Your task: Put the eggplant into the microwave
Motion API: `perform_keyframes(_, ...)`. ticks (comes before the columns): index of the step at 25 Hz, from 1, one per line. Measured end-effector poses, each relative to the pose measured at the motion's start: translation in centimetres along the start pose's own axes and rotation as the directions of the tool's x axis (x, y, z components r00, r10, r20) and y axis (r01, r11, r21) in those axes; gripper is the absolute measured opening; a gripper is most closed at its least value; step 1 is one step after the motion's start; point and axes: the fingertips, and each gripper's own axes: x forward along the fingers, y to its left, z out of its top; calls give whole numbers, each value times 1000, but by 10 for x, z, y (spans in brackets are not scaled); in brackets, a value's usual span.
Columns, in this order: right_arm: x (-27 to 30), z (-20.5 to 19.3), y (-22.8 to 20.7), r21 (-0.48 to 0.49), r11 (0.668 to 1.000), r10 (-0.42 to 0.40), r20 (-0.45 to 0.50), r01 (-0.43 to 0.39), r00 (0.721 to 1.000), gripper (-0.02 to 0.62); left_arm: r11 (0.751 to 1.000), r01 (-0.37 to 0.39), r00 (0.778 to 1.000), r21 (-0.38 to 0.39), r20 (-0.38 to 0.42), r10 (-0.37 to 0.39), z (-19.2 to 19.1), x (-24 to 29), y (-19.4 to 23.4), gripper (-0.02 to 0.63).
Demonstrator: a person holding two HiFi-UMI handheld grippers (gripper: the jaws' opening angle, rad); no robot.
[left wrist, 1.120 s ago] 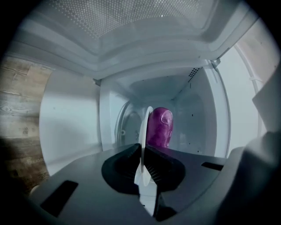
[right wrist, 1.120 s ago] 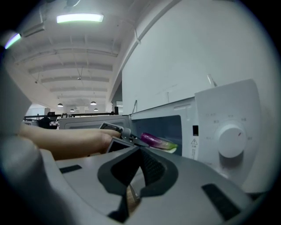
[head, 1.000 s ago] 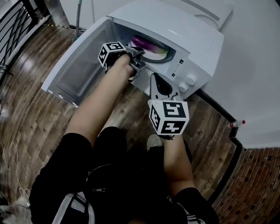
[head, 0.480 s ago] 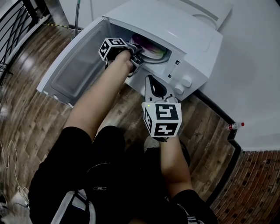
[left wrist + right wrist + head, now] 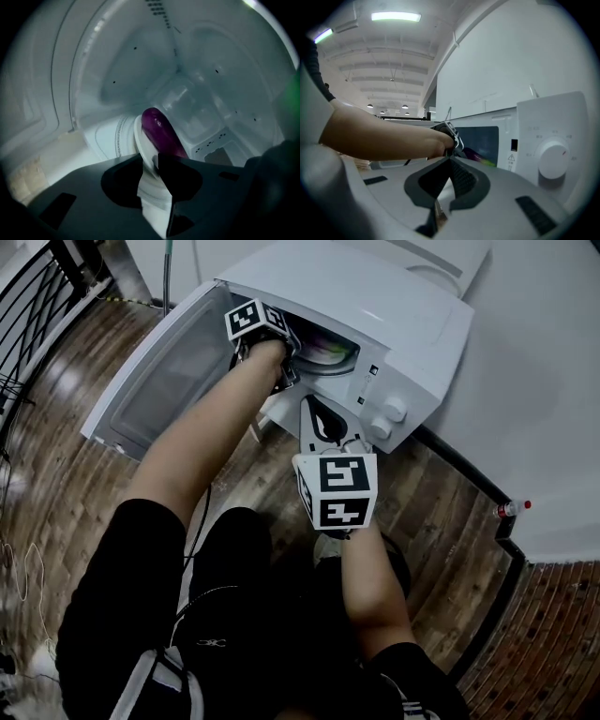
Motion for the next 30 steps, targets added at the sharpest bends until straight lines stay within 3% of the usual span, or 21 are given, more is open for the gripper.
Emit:
perform_keyframes(3, 2, -1, 4, -14, 1000, 7, -5, -7, 1000, 11, 986, -49, 999, 161, 31, 45, 2, -2, -1, 111)
perform_keyframes(7, 4, -3, 6, -30, 1000, 3, -11, -3, 1000, 11, 985, -29, 988, 170, 152, 3, 6, -9, -2, 123)
perform_keyframes(11, 5, -5, 10, -34, 999, 2, -16, -2, 1000, 11, 981, -30, 949, 193, 313, -33, 15, -21, 5, 180)
perform_keyframes(16, 8, -8, 15, -51, 999, -6, -23, 5, 1000, 11, 955, -55, 899, 290, 431, -79, 24, -40, 16, 186)
perform_keyframes(18, 8, -8, 15, -56, 998, -19, -16, 18, 1000, 11, 920, -89, 879, 383, 464, -108, 23, -53, 14, 182)
perform_keyframes(19, 8, -8, 15, -54, 998, -27, -10, 26, 1000, 11, 891, -107, 869, 442, 477, -133, 21, -62, 11, 130)
perform_keyframes(20, 8, -7, 14, -47, 998, -33, -1, 33, 999, 11, 855, -127, 857, 503, 490, -161, 18, -72, 6, 36)
perform_keyframes(23, 9, -3, 11, -4, 999, -51, 30, 52, 998, 11, 736, -168, 811, 656, 516, -275, 8, -102, -16, 2)
perform_keyframes(25, 8, 1, 7, 19, 998, -68, 53, 67, 996, 11, 671, -178, 793, 720, 508, -335, -4, -120, -27, 2)
perform_keyframes(27, 8, 5, 5, 13, 996, -86, 83, 85, 993, 11, 637, -185, 796, 748, 494, -349, -17, -134, -31, 0)
perform_keyframes(30, 6, 11, 4, -26, 992, -117, 147, 122, 982, 11, 624, -209, 804, 753, 495, -329, -34, -156, -28, 0)
